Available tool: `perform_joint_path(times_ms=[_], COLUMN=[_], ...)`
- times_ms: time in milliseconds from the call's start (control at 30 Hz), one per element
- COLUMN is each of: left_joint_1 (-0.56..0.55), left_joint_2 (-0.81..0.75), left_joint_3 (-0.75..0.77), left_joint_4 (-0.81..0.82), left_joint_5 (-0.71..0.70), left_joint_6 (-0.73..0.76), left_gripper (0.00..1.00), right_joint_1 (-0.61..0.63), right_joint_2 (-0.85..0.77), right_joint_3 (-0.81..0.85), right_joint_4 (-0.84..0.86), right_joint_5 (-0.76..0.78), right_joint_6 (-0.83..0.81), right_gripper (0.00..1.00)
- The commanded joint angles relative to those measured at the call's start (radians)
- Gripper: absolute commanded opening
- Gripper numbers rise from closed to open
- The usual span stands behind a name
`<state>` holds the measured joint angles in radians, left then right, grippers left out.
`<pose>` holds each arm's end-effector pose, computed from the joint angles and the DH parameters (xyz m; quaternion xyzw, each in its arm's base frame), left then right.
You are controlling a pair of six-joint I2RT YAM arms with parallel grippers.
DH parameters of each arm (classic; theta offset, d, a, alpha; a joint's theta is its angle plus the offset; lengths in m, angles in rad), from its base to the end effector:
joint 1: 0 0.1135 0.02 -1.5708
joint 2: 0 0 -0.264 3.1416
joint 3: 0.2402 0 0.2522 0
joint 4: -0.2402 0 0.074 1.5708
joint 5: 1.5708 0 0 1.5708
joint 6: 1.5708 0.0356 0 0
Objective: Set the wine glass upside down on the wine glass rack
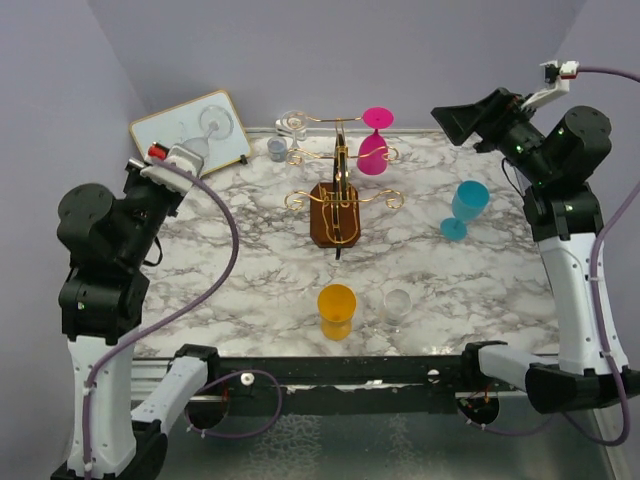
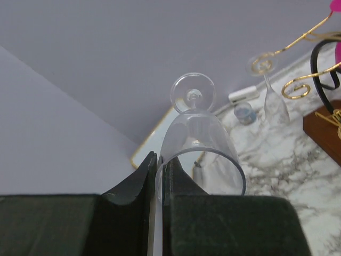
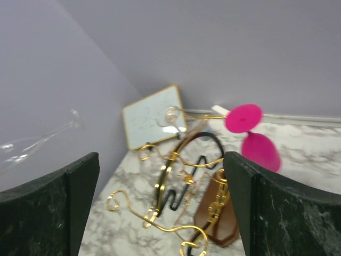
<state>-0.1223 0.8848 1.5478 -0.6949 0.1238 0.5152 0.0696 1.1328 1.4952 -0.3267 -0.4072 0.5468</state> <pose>0.1168 -0.0188 0.5123 0.2655 0.6673 0.0920 0.6897 0.2209 0.0295 0.4993 0.0193 0.6952 0.3476 0.6290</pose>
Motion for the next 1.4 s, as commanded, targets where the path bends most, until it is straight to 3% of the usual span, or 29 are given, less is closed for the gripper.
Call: perform_joint_path(times_ms=[0, 233, 400, 567, 667, 833, 1033, 1233, 1267, 1367], left_joint_1=[-0.005, -0.005, -0.005, -0.005, -0.005, -0.005, -0.005, -0.005, -0.005, -0.005], left_joint_2=[-0.104, -0.229, -0.259, -0.286, -0.296, -0.296, -0.301, -0.311, -0.310, -0.306], left_joint_3=[-0.204, -0.533, -0.679, -0.791, -0.825, -0.836, -0.838, -0.835, -0.832, -0.829], left_joint_4=[0.484, 1.083, 1.398, 1.570, 1.608, 1.610, 1.565, 1.504, 1.489, 1.473], left_joint_5=[0.072, 0.140, 0.111, 0.101, 0.117, 0.124, 0.158, 0.213, 0.224, 0.256], left_joint_6=[0.040, -0.032, -0.036, -0.036, -0.036, -0.036, -0.036, -0.036, -0.201, -0.136], left_gripper=[0.00, 0.00, 0.00, 0.00, 0.00, 0.00, 0.00, 0.00, 0.00, 0.00], right_joint_1=[0.022, 0.408, 0.531, 0.650, 0.701, 0.714, 0.733, 0.741, 0.744, 0.758], right_joint_2=[0.093, 0.201, 0.319, 0.422, 0.508, 0.650, 0.753, 0.854, 0.869, 0.908], right_joint_3=[0.083, 0.088, 0.041, 0.065, 0.073, 0.179, 0.300, 0.435, 0.456, 0.522], right_joint_4=[0.229, 0.422, 0.708, 0.876, 1.015, 1.175, 1.217, 1.214, 1.207, 1.161], right_joint_5=[-0.334, -0.121, -0.049, 0.109, 0.156, 0.110, 0.087, 0.058, 0.058, 0.061], right_joint_6=[0.236, 0.315, 0.485, 0.464, 0.495, 0.571, 0.588, 0.656, 0.657, 0.653], right_gripper=[0.99, 1.00, 0.96, 0.88, 0.86, 0.85, 0.84, 0.76, 0.74, 0.73])
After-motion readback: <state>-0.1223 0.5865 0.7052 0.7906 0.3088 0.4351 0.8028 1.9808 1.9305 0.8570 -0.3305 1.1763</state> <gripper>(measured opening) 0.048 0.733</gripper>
